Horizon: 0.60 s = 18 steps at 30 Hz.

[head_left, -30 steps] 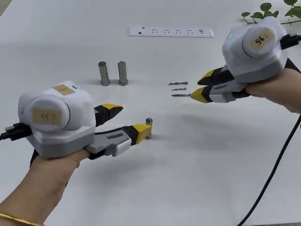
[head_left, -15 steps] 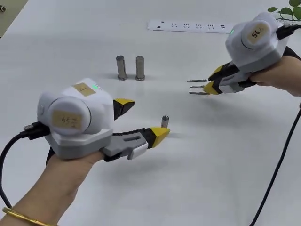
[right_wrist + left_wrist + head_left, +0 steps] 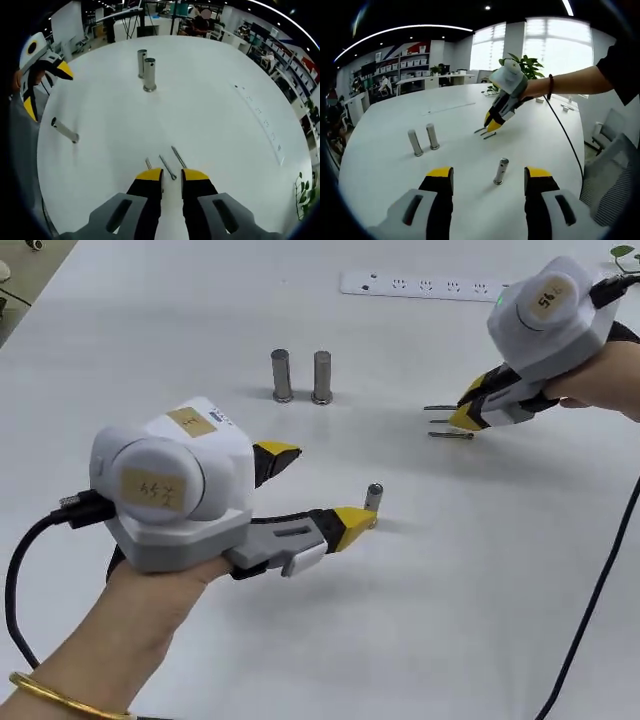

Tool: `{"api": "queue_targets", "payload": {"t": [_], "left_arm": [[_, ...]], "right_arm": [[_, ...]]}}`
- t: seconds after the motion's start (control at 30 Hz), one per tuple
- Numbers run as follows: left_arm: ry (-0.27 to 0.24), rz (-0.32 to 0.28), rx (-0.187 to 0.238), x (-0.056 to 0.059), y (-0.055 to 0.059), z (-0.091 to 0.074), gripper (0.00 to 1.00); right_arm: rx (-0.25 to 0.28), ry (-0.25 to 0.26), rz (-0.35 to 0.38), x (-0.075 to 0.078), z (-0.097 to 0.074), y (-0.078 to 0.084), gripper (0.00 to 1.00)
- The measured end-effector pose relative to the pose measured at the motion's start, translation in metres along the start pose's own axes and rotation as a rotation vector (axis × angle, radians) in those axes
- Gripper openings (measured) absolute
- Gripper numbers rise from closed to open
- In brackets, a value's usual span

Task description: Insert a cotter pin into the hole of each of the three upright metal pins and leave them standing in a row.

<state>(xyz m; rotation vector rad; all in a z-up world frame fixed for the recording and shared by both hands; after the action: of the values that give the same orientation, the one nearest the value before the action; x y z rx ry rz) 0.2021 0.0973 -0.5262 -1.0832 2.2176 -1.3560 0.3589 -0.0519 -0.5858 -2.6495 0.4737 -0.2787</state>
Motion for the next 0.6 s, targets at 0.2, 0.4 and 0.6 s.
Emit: {"api": "queue_targets", "payload": {"t": [0.2, 0.4, 0.6], "left_arm": [[-0.001, 0.003, -0.008, -0.001, 0.002, 0.000, 0.55], [0.001, 0.003, -0.017, 0.000, 0.003, -0.001, 0.55], [-0.002, 0.004, -0.020, -0.001, 0.004, -0.002, 0.54]], "right_arm": [[-0.037, -0.046, -0.015, -0.002, 0.009, 0.002, 0.07], [-0.066, -0.064, -0.042, -0.002, 0.012, 0.003, 0.05], [-0.107, -0.090, -0.028, -0.002, 0.011, 0.003, 0.03]]}}
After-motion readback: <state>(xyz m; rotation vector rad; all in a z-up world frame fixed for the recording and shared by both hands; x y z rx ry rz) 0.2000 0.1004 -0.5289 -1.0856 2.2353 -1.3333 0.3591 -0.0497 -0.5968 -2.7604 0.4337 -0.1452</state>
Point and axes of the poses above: the centre of the closed fingertips' face, and the gripper's own axes: z roughly forward along the fingers, x roughly to its right, y roughly out of its underside, the point moved 2 cm from there along -z, roughly backward along the fingers, and after that the axes turned 3 degrees about -x, right-handed, at the moved point
